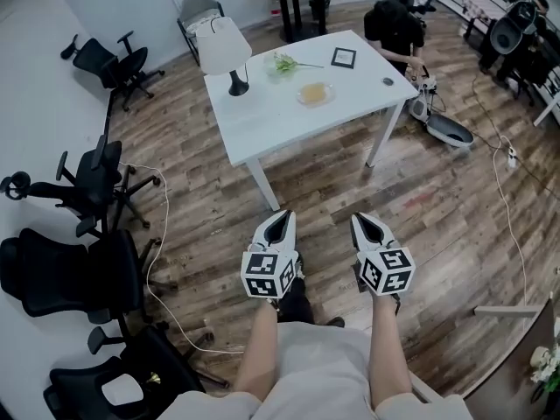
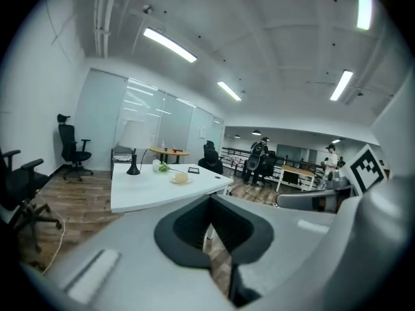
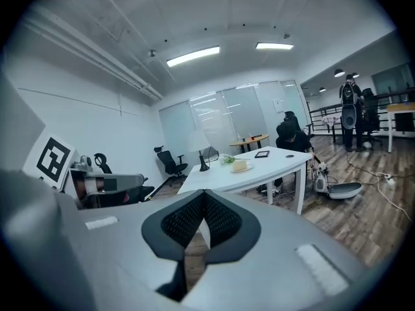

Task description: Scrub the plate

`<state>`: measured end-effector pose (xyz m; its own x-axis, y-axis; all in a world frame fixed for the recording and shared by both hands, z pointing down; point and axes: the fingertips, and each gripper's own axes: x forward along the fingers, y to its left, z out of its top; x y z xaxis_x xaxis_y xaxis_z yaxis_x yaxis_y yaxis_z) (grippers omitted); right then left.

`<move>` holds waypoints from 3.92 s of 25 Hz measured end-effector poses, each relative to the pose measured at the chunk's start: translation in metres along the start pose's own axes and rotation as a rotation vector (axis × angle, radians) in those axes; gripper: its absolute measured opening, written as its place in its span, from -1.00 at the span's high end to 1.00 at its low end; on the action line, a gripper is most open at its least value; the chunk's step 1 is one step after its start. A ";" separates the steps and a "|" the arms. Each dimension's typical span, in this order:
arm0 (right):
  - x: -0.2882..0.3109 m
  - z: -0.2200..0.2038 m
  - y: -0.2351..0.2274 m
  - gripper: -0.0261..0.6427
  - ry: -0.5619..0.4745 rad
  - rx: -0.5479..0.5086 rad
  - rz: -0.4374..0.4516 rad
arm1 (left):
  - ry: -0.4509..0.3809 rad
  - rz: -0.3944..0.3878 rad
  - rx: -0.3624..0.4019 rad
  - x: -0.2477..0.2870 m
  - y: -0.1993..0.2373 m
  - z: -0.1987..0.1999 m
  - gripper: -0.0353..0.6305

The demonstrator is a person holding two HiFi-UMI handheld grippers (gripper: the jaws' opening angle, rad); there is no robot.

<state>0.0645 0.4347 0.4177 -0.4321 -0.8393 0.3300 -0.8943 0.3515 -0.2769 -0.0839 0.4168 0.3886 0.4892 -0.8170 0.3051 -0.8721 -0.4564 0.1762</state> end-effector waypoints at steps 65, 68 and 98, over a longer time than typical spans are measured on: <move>0.350 0.173 -0.210 0.85 0.144 -0.265 0.530 | 0.108 0.368 -0.255 0.346 0.113 0.086 0.89; 0.356 0.161 -0.205 0.85 0.181 -0.272 0.533 | 0.112 0.367 -0.276 0.346 0.120 0.080 0.89; 0.523 0.097 -0.196 0.06 0.526 -0.861 0.669 | 0.432 -0.037 -0.149 0.512 0.212 0.019 0.89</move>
<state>0.0252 -0.1136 0.5573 -0.6545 -0.1849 0.7331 -0.1738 0.9805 0.0920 -0.0186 -0.1054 0.5641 0.5049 -0.5649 0.6526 -0.8592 -0.4015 0.3172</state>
